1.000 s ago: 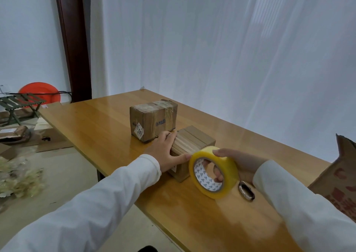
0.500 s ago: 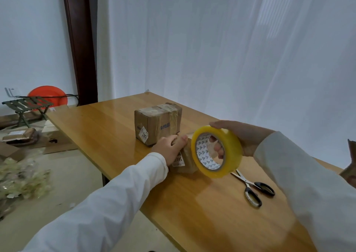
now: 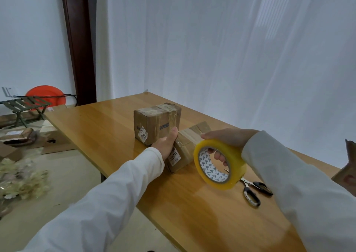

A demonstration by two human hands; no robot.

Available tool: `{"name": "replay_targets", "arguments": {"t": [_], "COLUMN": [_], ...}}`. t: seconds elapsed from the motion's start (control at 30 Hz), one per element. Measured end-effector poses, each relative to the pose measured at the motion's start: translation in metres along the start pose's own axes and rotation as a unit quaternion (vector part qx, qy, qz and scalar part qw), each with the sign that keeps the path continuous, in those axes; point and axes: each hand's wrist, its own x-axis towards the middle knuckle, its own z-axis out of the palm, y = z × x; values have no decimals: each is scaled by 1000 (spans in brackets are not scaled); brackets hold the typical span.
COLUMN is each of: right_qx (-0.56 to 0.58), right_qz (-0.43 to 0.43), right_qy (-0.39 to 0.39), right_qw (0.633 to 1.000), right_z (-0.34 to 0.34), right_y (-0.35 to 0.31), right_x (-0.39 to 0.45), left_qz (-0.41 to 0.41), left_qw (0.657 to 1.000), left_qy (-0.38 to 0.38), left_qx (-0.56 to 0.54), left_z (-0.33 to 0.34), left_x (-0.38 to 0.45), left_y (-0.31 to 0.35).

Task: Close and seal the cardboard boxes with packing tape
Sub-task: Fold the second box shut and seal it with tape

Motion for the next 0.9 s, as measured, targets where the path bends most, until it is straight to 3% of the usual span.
{"name": "replay_targets", "arguments": {"t": [0.33, 0.67, 0.73, 0.8, 0.87, 0.9], "right_qx": [-36, -48, -35, -26, -20, -16], "right_qz": [16, 2, 13, 13, 7, 4], "right_qy": [-24, -25, -34, -48, -65, -72], "right_qw": [999, 999, 999, 998, 998, 997], "right_z": [7, 31, 29, 29, 29, 29], "right_y": [4, 17, 17, 16, 15, 14], "right_x": [5, 47, 49, 48, 47, 48], "left_qz": [15, -83, -45, 8, 131, 215], "left_qw": [1000, 989, 997, 995, 952, 929], "left_qy": [8, -16, -8, 57, 157, 154], "left_qx": [25, -123, -60, 85, 229, 257], "left_z": [4, 1, -4, -14, -21, -23], "left_x": [5, 17, 17, 12, 3, -3], "left_y": [-3, -19, -17, -12, -8, -6]}}
